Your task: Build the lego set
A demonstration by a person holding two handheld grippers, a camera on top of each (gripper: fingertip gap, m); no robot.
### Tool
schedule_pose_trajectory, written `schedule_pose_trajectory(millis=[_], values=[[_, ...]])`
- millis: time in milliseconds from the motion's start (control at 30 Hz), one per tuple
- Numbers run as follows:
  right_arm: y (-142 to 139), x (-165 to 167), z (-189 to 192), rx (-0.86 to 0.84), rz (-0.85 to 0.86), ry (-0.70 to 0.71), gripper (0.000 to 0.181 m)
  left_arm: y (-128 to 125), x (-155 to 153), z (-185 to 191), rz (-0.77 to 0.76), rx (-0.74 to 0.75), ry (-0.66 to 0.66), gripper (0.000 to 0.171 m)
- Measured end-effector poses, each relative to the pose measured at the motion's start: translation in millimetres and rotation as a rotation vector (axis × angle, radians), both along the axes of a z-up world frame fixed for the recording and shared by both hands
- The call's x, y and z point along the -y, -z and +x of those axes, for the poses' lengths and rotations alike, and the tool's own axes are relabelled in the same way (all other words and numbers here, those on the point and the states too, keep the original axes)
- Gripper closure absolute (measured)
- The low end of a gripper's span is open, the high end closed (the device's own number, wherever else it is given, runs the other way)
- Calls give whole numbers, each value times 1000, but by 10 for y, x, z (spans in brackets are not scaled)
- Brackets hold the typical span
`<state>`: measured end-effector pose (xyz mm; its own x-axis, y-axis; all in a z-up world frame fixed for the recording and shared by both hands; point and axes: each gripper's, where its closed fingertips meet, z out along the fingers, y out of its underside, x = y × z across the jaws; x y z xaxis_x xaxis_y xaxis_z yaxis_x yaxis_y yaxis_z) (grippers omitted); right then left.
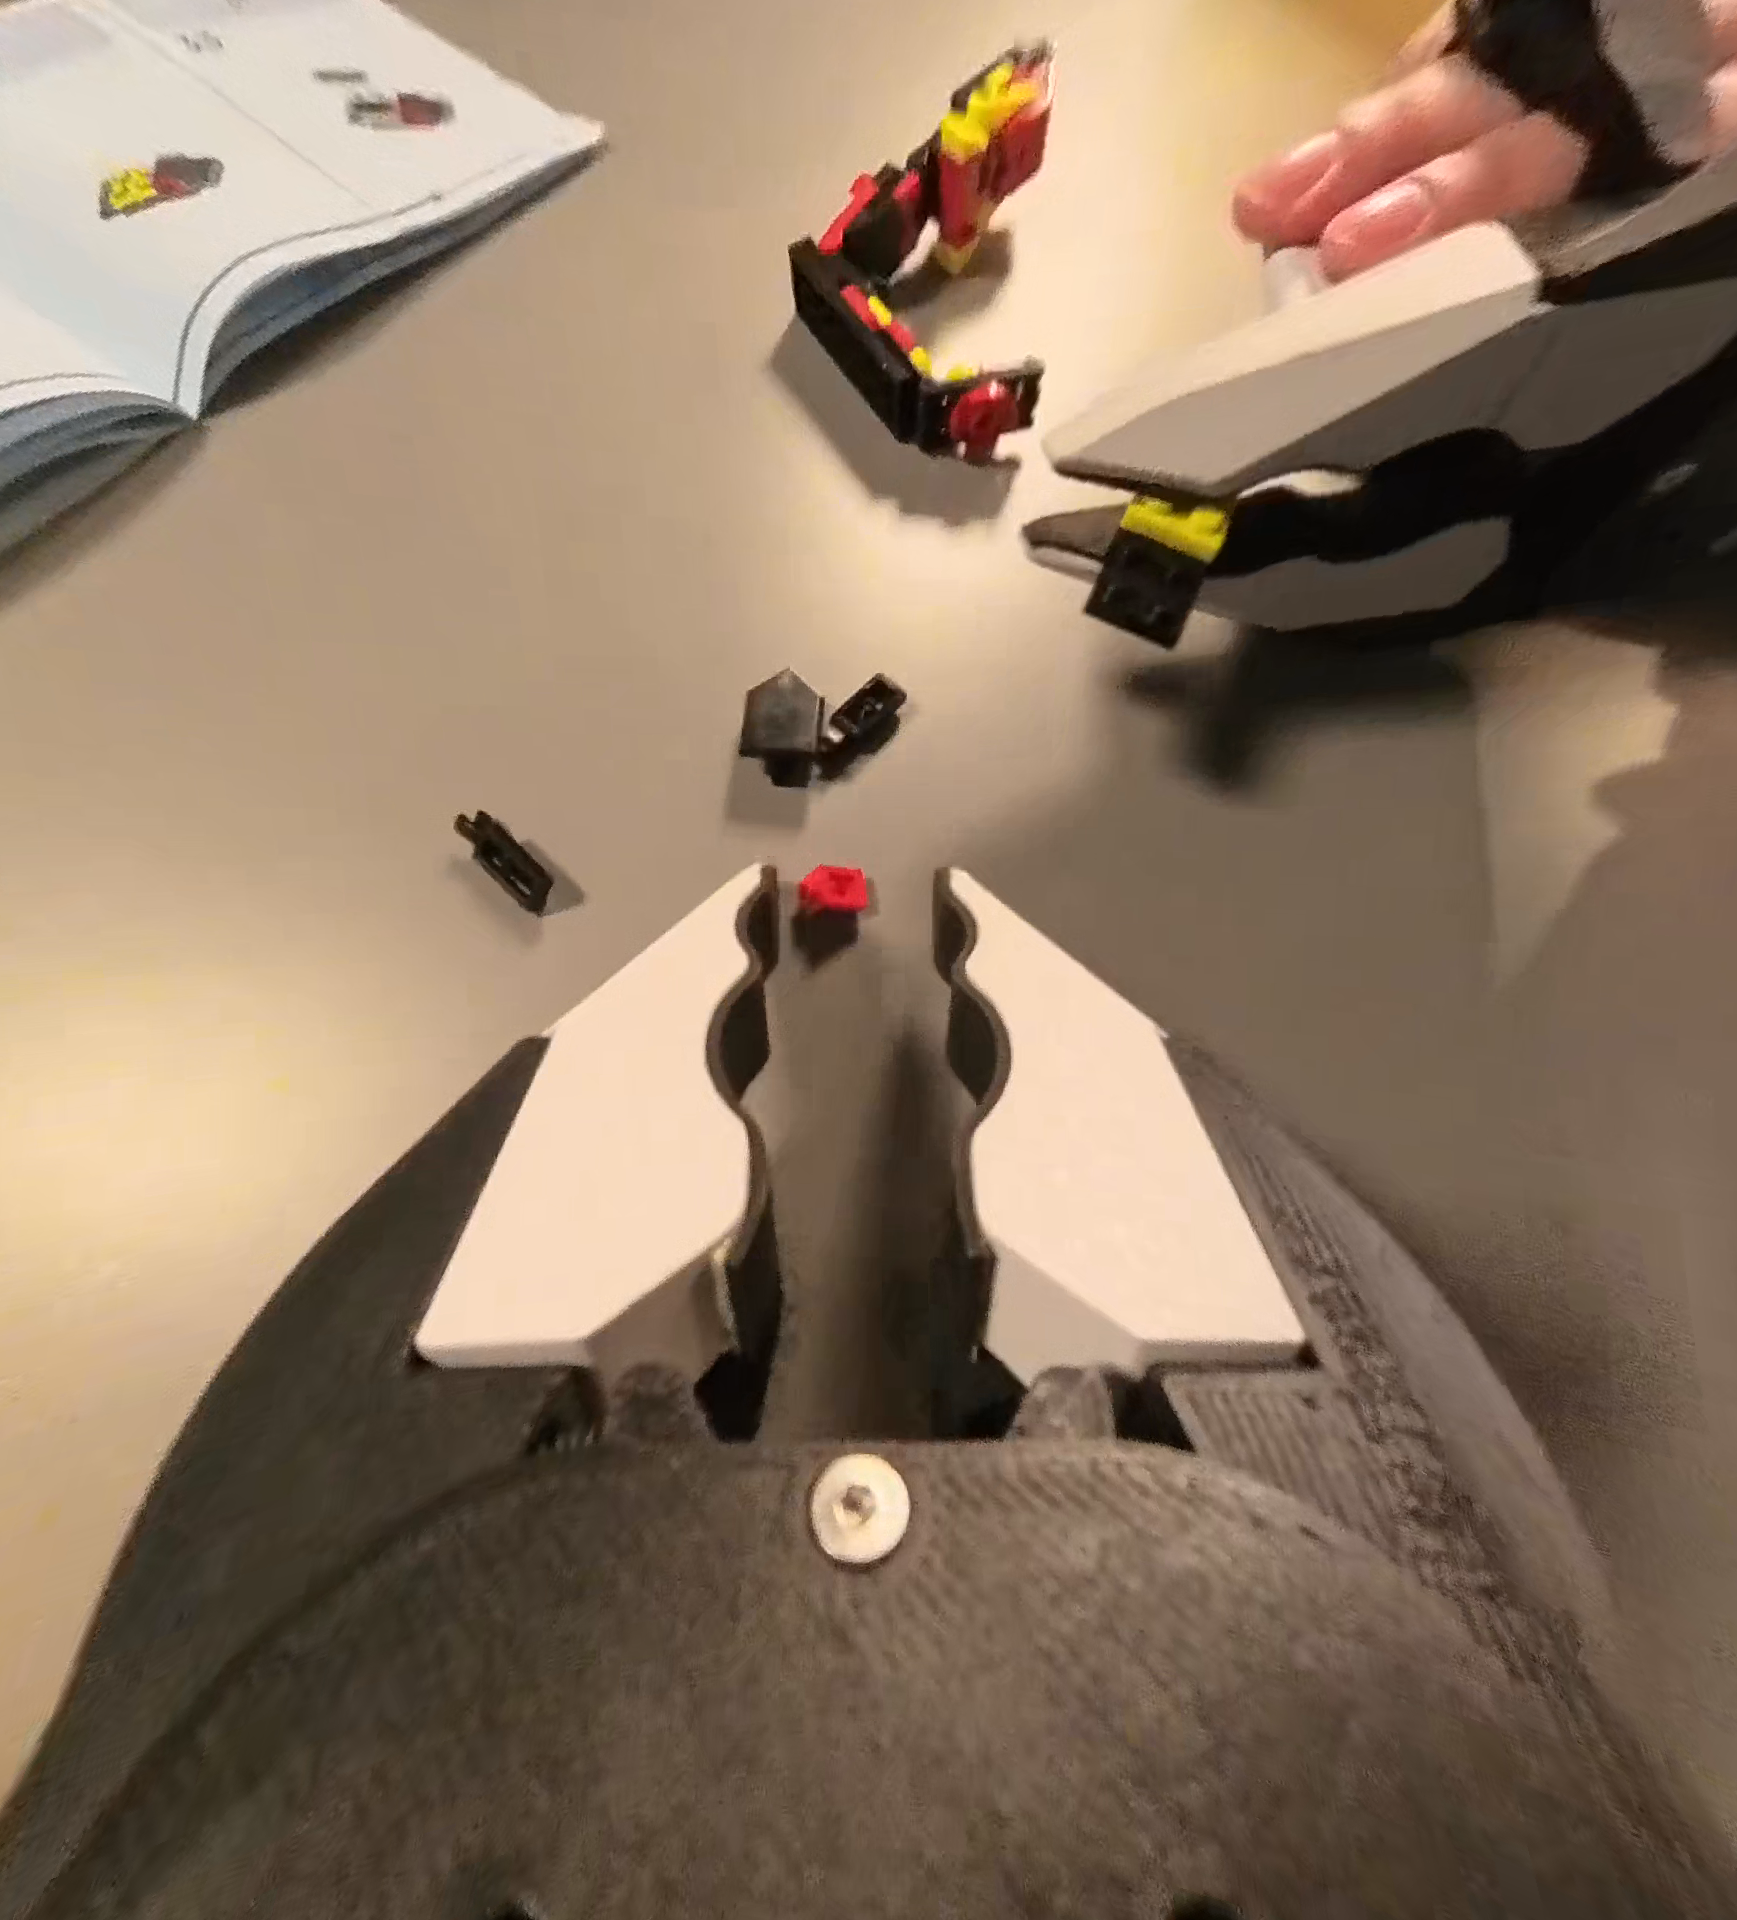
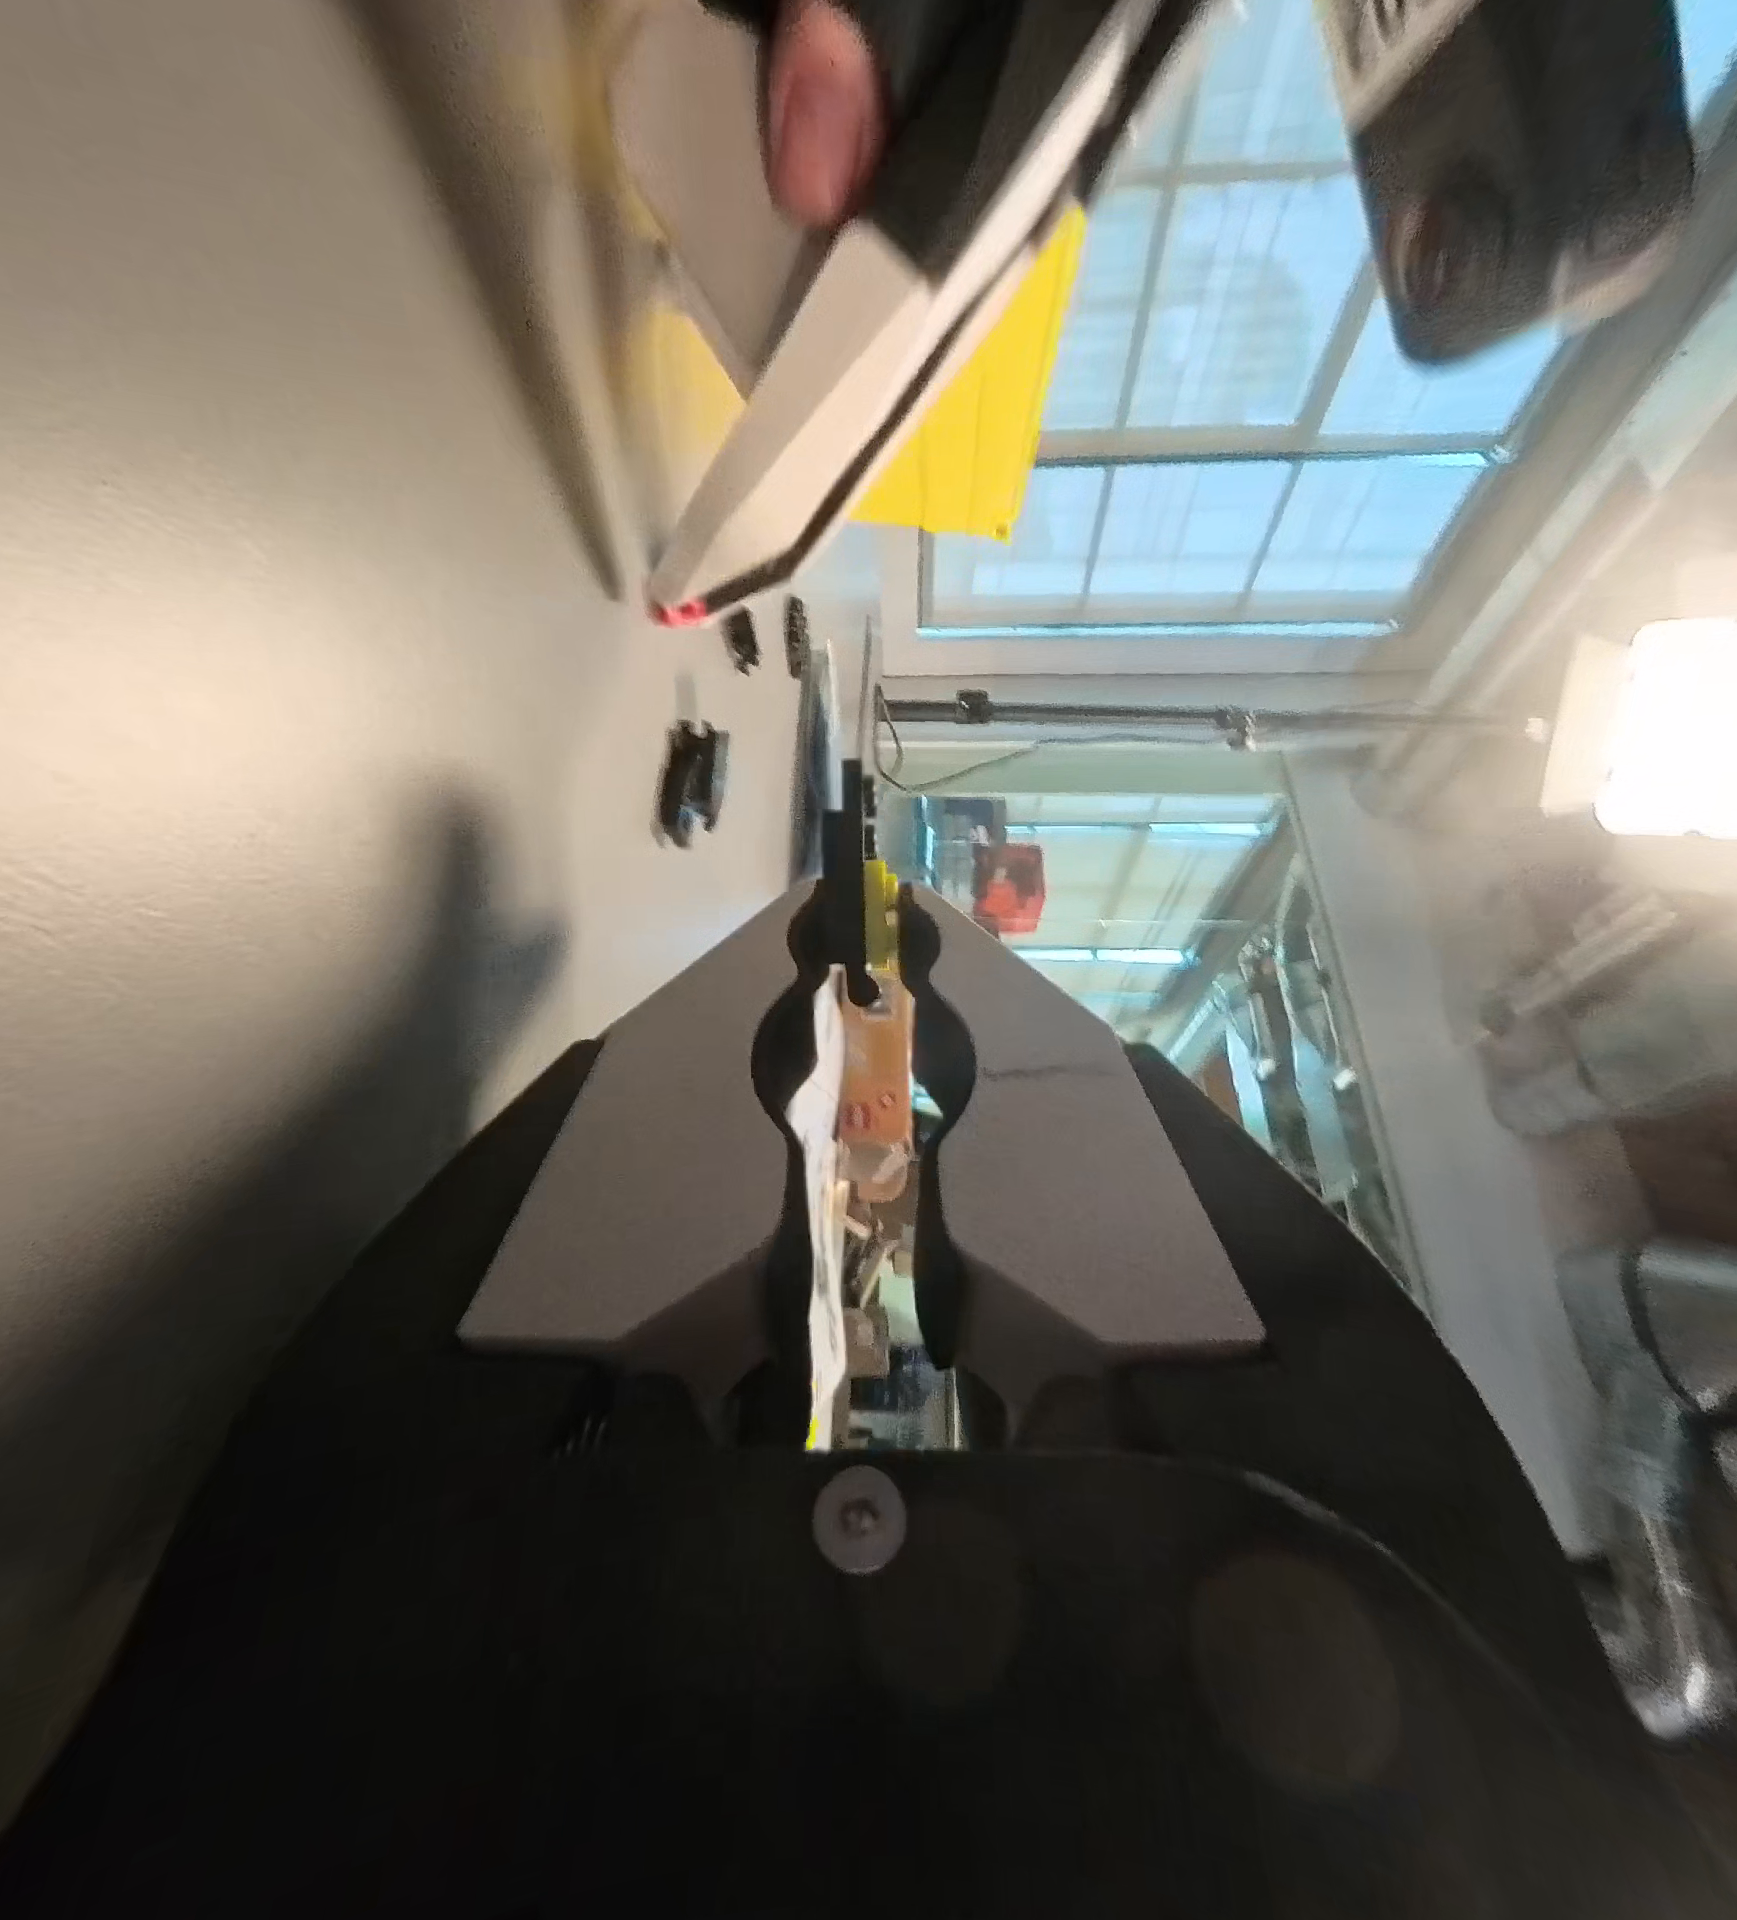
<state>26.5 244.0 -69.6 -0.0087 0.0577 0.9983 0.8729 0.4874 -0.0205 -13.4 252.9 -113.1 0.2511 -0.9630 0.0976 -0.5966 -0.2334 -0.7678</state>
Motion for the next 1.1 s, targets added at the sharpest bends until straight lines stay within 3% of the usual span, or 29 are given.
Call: schedule_pose_trajectory(millis=[233,400,633,733,867,1000,1100], values=[[181,88,-99,173,-40,-70,171,37,2,11,84,-41,22,159],[329,225,-94,292,-221,-105,160,-192,30,54,264,57,53,159],[308,312,142,267,-543,47,141,-492,100,73,408,223,83,160],[194,382,225,60,-797,102,150,-717,240,80,524,350,148,160],[-202,298,71,-485,-1074,37,167,-999,429,58,609,533,204,160],[-543,543,-357,-1058,-1739,-292,166,-1187,629,37,589,685,279,160],[-697,587,-420,-1294,-2110,-477,160,-1213,751,65,602,720,336,160]])
